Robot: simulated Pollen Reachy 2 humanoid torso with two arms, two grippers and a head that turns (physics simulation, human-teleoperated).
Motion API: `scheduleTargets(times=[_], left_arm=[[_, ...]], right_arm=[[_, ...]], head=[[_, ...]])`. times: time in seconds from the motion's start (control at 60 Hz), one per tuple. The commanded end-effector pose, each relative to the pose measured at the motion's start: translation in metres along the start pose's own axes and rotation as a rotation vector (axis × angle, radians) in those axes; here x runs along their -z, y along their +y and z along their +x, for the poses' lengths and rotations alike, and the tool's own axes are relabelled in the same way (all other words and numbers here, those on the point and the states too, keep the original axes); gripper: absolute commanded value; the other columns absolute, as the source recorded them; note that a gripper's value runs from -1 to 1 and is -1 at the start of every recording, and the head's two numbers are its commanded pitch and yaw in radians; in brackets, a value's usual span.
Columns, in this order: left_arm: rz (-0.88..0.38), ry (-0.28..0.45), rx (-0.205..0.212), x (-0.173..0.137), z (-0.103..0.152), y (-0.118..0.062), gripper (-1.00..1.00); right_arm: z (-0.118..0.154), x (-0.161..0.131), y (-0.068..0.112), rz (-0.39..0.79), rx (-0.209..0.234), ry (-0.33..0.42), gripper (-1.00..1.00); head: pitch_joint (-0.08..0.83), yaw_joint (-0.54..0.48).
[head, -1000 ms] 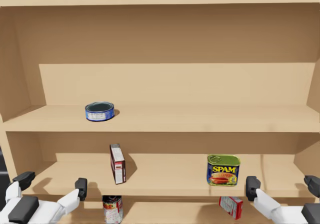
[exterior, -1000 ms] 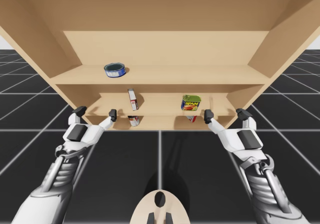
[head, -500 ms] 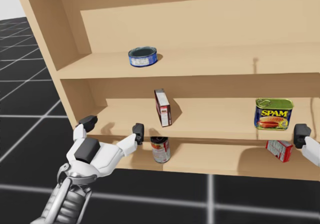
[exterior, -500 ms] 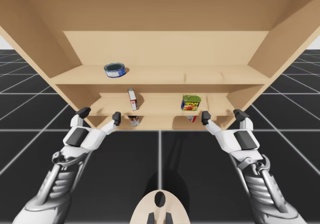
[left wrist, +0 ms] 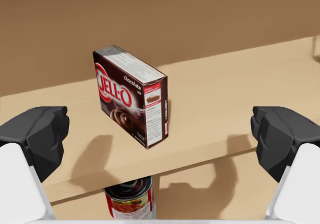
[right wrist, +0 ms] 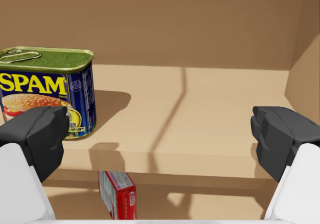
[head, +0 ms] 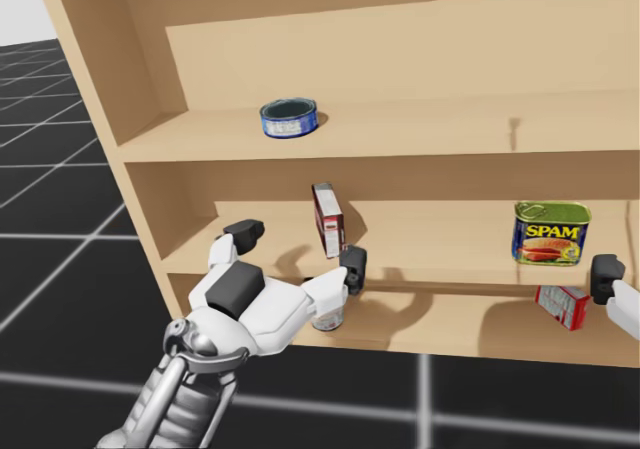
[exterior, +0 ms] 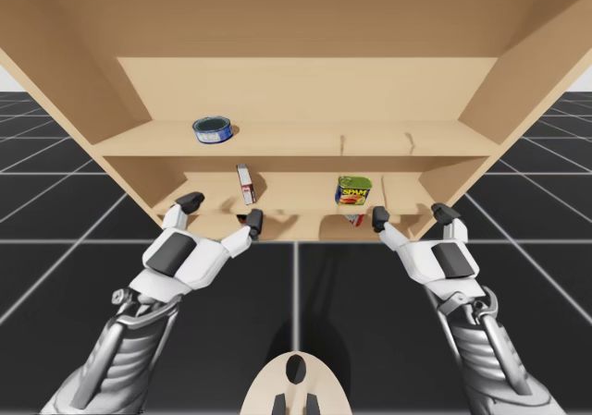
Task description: Retrieve the pudding box from the shelves.
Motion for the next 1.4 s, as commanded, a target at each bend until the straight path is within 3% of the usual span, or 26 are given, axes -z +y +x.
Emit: scheduleTargets(times=[0.017, 0.15, 0.3, 0.55, 0.583, 0.617, 0.65, 0.85, 1.05, 1.217, 1.4], left_arm=[[-0.017, 0.051, -0.107, 0.03, -0.004, -0.026, -1.0], [0.023, 0.062, -0.118, 0.054, -0.011, -0.022, -1.0], [0.079, 0.115, -0.17, 0.086, -0.022, -0.013, -1.0], [0.121, 0.157, -0.193, 0.116, -0.036, -0.009, -1.0], [0.125, 0.159, -0.193, 0.117, -0.037, -0.008, -0.86], [0.124, 0.16, -0.197, 0.117, -0.039, -0.008, 0.84], [0.122, 0.161, -0.196, 0.117, -0.04, -0.009, 1.0], [0.115, 0.12, -0.156, 0.105, -0.032, -0.016, 1.0], [0.125, 0.021, -0.106, 0.082, -0.01, -0.021, 1.0], [0.124, -0.038, -0.054, 0.035, 0.006, -0.02, 1.0], [0.11, -0.052, -0.03, -0.022, 0.013, -0.012, 1.0]], right_arm=[[0.0, -0.001, 0.002, -0.003, 0.011, -0.002, -1.0], [0.0, -0.002, 0.002, -0.006, 0.01, -0.006, -1.0], [0.0, -0.002, 0.002, -0.008, 0.004, -0.007, -1.0], [0.0, -0.002, 0.002, -0.011, 0.003, -0.008, -1.0], [0.0, -0.002, 0.002, -0.011, 0.002, -0.008, -1.0], [0.0, -0.002, 0.002, -0.012, 0.002, -0.009, -1.0], [0.0, -0.002, 0.002, -0.012, 0.003, -0.009, -1.0], [0.0, -0.003, 0.002, -0.012, 0.003, -0.01, -1.0], [0.0, -0.003, 0.001, -0.015, 0.004, -0.011, -1.0], [0.0, -0.003, 0.001, -0.017, 0.005, -0.012, -1.0], [0.0, -0.002, 0.001, -0.022, 0.007, -0.014, -1.0]], head=[[0.397, 0.22], [0.395, 0.22], [0.395, 0.23], [0.397, 0.22], [0.396, 0.22], [0.395, 0.22], [0.395, 0.22], [0.394, 0.22], [0.391, 0.22], [0.398, 0.22], [0.402, 0.21]])
